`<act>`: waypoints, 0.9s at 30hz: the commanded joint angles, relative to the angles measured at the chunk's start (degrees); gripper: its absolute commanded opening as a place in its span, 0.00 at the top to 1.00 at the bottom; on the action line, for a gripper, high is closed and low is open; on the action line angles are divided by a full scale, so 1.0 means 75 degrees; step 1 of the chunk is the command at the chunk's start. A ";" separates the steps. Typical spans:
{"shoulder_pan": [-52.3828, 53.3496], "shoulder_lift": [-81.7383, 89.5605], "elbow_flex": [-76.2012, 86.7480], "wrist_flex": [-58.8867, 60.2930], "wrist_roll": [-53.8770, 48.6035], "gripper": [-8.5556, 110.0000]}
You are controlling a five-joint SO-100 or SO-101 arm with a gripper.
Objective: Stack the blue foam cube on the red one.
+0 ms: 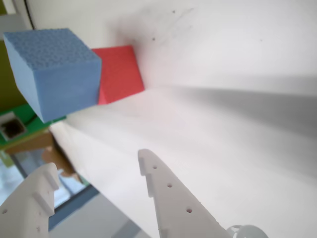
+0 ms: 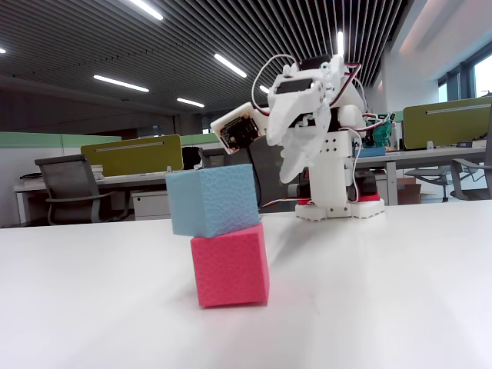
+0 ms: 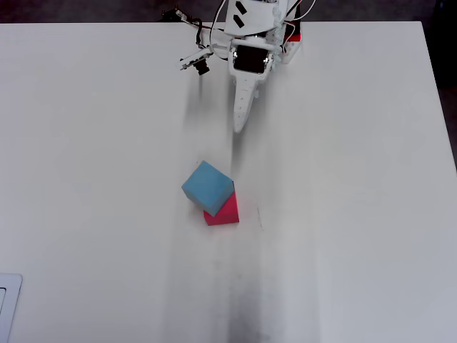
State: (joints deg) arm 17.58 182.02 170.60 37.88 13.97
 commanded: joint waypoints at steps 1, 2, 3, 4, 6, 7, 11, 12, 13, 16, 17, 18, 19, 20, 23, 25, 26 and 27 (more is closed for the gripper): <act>0.0023 0.0059 -0.0047 -0.0082 0.0047 0.75; 0.0023 0.0059 -0.0047 -0.0082 0.0047 0.75; 0.0023 0.0059 -0.0047 -0.0082 0.0047 0.75; 0.0023 0.0059 -0.0047 -0.0082 0.0047 0.74; 0.0023 0.0059 -0.0047 -0.0094 0.0047 0.73; 0.0023 0.0059 -0.0047 -0.0094 0.0047 0.73; 0.0035 0.0059 -0.0047 -0.0094 0.0047 0.72; 0.0035 0.0059 -0.0047 -0.0094 0.0047 0.72; 0.0035 0.0059 -0.0047 -0.0094 0.0047 0.72; 0.0035 0.0059 -0.0047 -0.0094 0.0047 0.72; 0.0035 0.0059 -0.0047 -0.0094 0.0047 0.72; 0.0035 0.0059 -0.0047 -0.0094 0.0047 0.72; 0.0035 0.0059 -0.0047 -0.0094 0.0047 0.72; 0.0035 0.0059 -0.0047 -0.0094 0.0047 0.72; 0.0035 0.0059 -0.0047 -0.0094 0.0047 0.72; 0.0035 0.0059 -0.0047 -0.0094 0.0047 0.72; 0.0035 0.0059 -0.0047 -0.0094 0.0047 0.72; 0.0035 0.0059 -0.0047 -0.0094 0.0047 0.72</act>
State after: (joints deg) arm 17.58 182.02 170.60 37.88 13.97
